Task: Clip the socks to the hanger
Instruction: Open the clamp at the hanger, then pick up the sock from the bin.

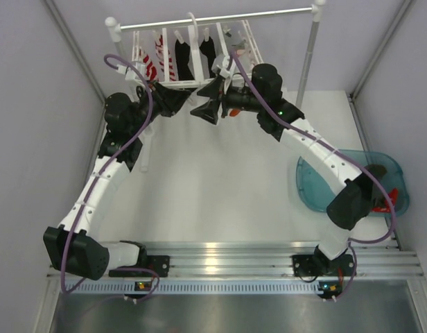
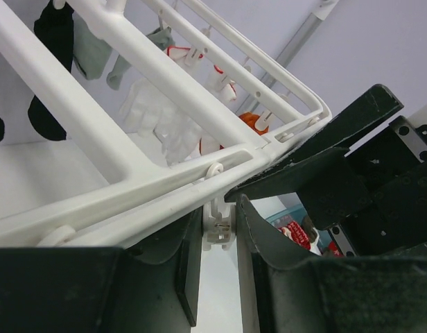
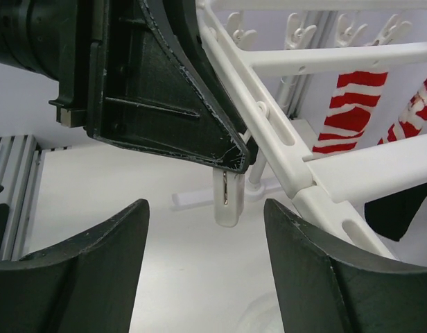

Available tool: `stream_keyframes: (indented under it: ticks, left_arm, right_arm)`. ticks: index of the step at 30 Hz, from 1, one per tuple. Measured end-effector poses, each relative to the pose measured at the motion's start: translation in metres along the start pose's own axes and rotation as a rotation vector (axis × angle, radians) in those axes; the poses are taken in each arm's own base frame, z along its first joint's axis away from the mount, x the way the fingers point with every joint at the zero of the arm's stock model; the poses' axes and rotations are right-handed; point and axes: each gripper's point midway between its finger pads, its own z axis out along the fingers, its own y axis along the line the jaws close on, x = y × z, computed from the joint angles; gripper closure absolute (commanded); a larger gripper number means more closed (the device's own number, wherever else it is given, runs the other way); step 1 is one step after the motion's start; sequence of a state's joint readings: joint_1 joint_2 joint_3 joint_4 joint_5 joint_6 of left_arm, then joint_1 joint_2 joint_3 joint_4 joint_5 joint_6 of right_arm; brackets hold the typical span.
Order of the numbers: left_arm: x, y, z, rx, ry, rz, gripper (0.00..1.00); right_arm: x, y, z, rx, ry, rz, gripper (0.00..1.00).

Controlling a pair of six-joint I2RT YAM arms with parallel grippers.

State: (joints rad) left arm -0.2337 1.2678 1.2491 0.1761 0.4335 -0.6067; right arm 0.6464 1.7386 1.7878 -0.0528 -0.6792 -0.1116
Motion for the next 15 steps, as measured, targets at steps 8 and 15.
stream_keyframes:
  ticks: [8,15]
  left_arm:
    - [0.005,0.005,0.001,-0.012,0.017,0.004,1.00]
    - [0.006,0.006,0.001,-0.014,0.024,0.021,1.00]
  right_arm:
    - [0.022,0.010,-0.016,-0.053,0.060,0.074,0.27]
    - [0.073,-0.005,-0.120,0.048,0.241,0.209,0.00]
